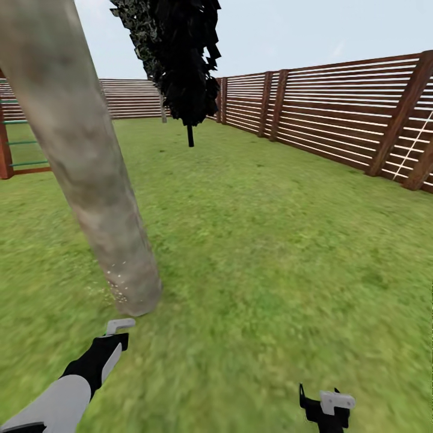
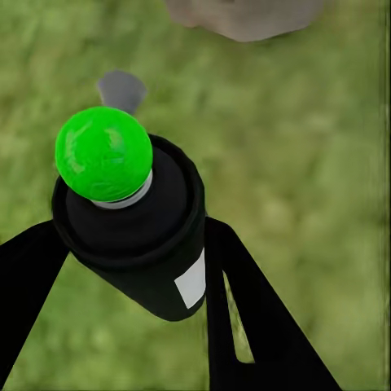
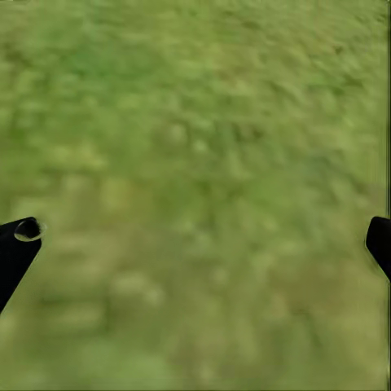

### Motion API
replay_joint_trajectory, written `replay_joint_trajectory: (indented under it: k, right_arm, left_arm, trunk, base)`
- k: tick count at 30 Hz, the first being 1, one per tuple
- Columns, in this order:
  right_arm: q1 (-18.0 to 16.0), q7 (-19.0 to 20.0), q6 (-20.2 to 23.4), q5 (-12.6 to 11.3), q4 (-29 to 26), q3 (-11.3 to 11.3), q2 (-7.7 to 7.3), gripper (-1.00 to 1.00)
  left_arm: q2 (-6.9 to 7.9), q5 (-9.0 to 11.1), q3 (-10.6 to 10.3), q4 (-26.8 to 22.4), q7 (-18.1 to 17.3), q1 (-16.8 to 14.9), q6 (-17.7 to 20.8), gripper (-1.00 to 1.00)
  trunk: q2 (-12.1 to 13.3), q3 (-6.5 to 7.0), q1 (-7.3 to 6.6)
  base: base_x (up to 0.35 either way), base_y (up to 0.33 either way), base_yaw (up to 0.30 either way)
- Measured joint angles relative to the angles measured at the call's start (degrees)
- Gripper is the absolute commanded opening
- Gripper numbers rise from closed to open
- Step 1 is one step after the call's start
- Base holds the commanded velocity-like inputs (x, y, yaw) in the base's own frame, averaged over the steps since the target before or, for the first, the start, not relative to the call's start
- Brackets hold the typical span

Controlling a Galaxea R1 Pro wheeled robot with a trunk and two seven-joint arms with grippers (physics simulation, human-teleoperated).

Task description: In the garden, pick up the pesticide atomizer on the floor and spray pesticide onto both trees until each tree trunk is fully covered.

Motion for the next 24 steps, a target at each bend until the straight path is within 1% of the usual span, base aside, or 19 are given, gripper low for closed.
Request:
replay_joint_trajectory:
  k: [5, 7, 22, 24]
  right_arm:
    - [-0.01, -0.03, 0.00, 0.01, 0.00, 0.01, 0.06, 1.00]
    - [0.00, -0.04, 0.00, 0.00, -0.01, 0.00, 0.07, 1.00]
    - [0.00, -0.04, 0.00, 0.00, 0.01, 0.09, 0.12, 1.00]
    - [0.00, -0.05, 0.00, 0.00, -0.01, 0.09, 0.14, 1.00]
  left_arm:
    - [-0.04, 0.02, 0.00, -0.07, 0.00, 0.00, 0.00, -1.00]
    - [-0.07, 0.03, 0.00, -0.08, 0.00, 0.00, 0.00, -1.00]
    - [-0.09, 0.02, 0.00, -0.03, -0.01, 0.00, 0.00, -1.00]
    - [-0.05, 0.02, 0.00, -0.01, -0.04, 0.00, 0.00, -1.00]
  trunk:
    - [0.00, 0.00, 0.00]
    - [0.00, 0.00, 0.00]
    - [0.00, 0.00, 0.00]
    - [0.00, 0.00, 0.00]
  base:
    - [0.136, -0.246, 0.000]
    - [0.123, -0.251, 0.122]
    - [0.115, -0.254, 0.271]
    - [0.114, -0.254, 0.084]
